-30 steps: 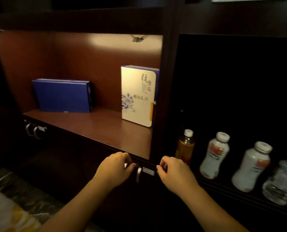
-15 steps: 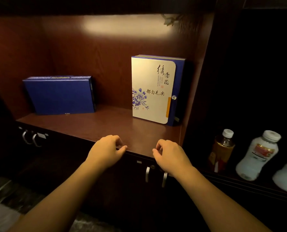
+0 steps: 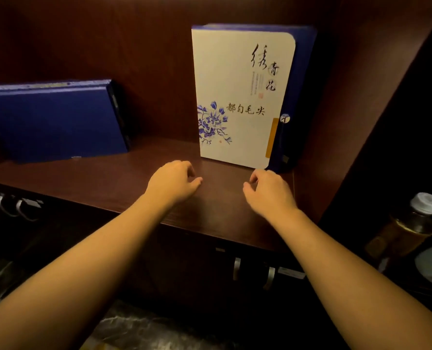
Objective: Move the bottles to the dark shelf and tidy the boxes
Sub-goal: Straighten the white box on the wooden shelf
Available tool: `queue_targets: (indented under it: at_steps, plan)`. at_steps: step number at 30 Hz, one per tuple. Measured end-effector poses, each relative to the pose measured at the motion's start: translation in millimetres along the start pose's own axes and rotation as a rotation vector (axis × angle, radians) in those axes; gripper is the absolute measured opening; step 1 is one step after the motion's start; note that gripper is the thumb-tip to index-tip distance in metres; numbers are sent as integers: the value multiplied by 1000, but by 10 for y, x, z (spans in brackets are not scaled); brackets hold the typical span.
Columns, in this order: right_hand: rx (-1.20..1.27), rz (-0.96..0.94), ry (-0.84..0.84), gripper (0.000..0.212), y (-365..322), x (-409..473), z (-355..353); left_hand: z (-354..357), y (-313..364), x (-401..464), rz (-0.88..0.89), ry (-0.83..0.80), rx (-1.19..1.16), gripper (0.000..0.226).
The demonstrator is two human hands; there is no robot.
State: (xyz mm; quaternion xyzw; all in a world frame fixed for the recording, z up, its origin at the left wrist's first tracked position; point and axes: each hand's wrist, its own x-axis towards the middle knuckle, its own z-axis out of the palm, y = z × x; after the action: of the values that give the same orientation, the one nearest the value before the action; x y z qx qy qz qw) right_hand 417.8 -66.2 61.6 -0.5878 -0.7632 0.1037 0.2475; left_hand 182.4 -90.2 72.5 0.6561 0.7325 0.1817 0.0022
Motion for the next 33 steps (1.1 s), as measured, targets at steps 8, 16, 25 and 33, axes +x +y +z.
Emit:
queue_targets:
  at_steps: [8,16,25,33]
  plan:
    - [-71,331,4,53,182,450,363,546,-213,821,48,-59,106,63]
    - [107,607,207,101,613,859,710,1143,-361,1418,-56,-113,-113,104]
    - [183,587,321,114,827,1297,996,1396,-454,1720,56,-70,-351,132]
    - [56,589,332,111,893,1306,1059,1425,-459,1721,80,-53,-316,124]
